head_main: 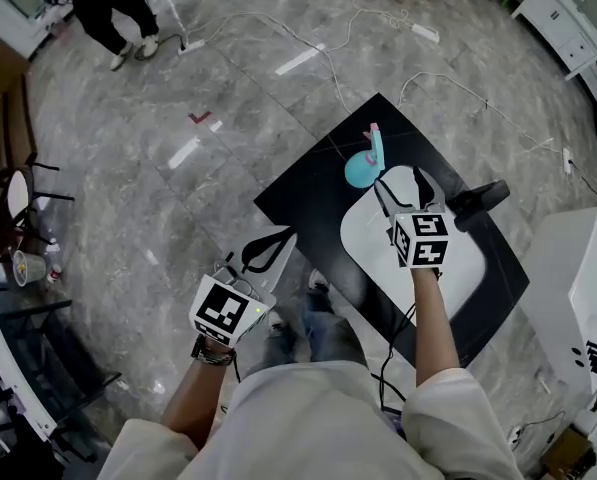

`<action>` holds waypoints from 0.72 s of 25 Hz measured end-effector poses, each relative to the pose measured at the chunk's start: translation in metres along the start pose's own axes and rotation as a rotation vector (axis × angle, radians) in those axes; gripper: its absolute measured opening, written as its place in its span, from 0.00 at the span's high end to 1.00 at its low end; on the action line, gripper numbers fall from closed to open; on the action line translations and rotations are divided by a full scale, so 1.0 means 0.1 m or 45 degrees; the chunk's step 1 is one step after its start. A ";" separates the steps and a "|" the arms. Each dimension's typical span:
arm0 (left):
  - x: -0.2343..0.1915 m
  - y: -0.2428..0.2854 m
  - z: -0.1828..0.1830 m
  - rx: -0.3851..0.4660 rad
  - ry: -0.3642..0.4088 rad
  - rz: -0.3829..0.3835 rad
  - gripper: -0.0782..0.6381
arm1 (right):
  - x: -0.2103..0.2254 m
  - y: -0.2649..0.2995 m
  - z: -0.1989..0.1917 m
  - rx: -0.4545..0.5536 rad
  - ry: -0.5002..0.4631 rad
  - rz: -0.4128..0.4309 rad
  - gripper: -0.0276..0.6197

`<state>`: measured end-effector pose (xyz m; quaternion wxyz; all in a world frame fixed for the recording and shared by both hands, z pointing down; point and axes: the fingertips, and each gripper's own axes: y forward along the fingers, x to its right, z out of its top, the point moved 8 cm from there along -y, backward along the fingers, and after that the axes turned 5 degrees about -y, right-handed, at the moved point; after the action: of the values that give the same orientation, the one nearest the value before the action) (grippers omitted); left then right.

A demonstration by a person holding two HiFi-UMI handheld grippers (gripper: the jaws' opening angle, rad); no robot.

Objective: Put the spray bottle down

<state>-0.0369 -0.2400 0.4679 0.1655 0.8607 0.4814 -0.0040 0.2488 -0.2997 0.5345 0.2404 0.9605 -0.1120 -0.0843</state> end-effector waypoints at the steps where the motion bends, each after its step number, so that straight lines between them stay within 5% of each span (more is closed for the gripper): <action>1: 0.01 0.00 0.02 0.005 0.010 -0.011 0.88 | 0.02 -0.11 0.04 0.012 0.001 -0.015 0.42; 3: 0.04 -0.01 0.05 0.017 0.026 -0.029 0.88 | 0.03 -0.33 0.11 0.037 0.016 -0.025 0.44; 5: 0.06 0.02 0.10 0.037 0.043 -0.045 0.88 | 0.01 -0.54 0.15 0.052 0.032 -0.007 0.57; 9: 0.16 0.07 0.21 0.069 0.077 -0.091 0.88 | -0.12 -0.94 0.15 0.062 0.022 0.042 0.59; 18: 0.42 0.13 0.53 0.132 0.180 -0.179 0.88 | -0.26 -1.82 0.38 0.216 -0.037 0.021 0.92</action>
<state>0.0050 -0.2267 0.4148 0.0859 0.8304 0.5501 0.0201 0.2473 -0.1535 0.4169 0.1573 0.9751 -0.1301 -0.0864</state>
